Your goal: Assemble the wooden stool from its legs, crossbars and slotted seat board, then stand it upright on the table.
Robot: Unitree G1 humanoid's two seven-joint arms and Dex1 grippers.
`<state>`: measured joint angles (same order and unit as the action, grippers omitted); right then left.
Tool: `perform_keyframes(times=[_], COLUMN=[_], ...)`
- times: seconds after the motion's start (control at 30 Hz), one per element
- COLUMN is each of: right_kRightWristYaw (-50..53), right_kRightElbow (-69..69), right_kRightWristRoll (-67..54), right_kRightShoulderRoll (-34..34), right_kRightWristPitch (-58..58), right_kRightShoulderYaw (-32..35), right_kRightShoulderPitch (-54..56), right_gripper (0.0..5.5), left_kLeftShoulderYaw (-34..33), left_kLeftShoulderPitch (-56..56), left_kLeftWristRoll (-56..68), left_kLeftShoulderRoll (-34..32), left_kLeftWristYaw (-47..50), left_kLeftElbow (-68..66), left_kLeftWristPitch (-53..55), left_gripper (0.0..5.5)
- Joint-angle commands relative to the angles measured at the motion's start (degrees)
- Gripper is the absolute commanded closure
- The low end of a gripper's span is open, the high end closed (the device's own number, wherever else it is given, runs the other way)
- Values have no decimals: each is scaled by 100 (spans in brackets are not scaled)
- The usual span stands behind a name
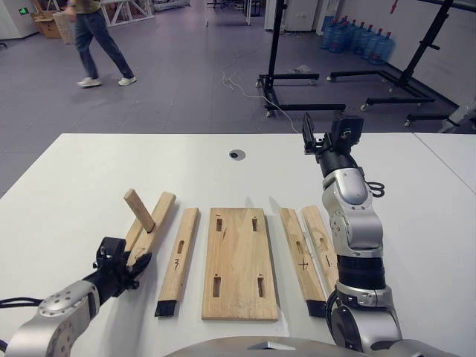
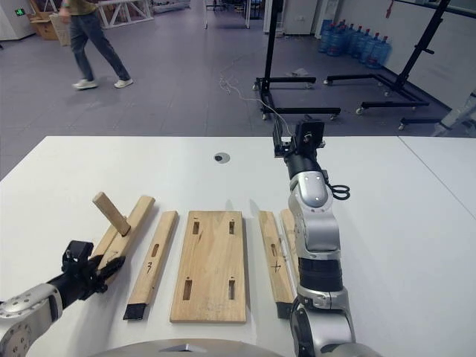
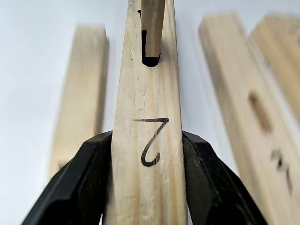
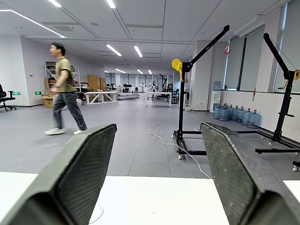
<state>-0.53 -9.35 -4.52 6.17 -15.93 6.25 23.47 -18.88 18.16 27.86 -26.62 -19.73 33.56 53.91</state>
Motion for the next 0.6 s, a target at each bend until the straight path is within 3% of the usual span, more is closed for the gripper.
perform_keyframes(times=[0.03,0.17,0.3,0.4,0.47,0.6], right_kRightWristYaw=[-594,-1945,-3369,-4037,-4252,-4347], right_kRightElbow=[157,-404,-593,-283,-133,-6], right_kRightWristRoll=[-528,-3121,-5044,-5603,-5879,-6174], right_kRightShoulderRoll=[80,-182,271,584,684,505], right_kRightWristPitch=[-36,-1201,-2199,-2603,-2782,-2971], right_kRightShoulderYaw=[51,383,553,587,597,393], right_kRightShoulderPitch=[262,266,123,164,180,180], right_gripper=[221,221,221,221,188,179], left_kLeftShoulderYaw=[-379,-651,-599,-503,-432,-171], left_kLeftShoulderPitch=[-1201,-2021,-2482,-2659,-2718,-2868], left_kLeftWristRoll=[466,1805,2696,3113,3305,3426], left_kLeftShoulderRoll=[-258,-397,-586,-696,-801,-930], left_kLeftWristYaw=[-94,-1193,-2193,-2742,-3011,-3336], left_kLeftElbow=[-126,-299,-751,-952,-985,-1018], left_kLeftWristPitch=[172,99,119,85,49,12], left_gripper=[346,346,346,346,346,347])
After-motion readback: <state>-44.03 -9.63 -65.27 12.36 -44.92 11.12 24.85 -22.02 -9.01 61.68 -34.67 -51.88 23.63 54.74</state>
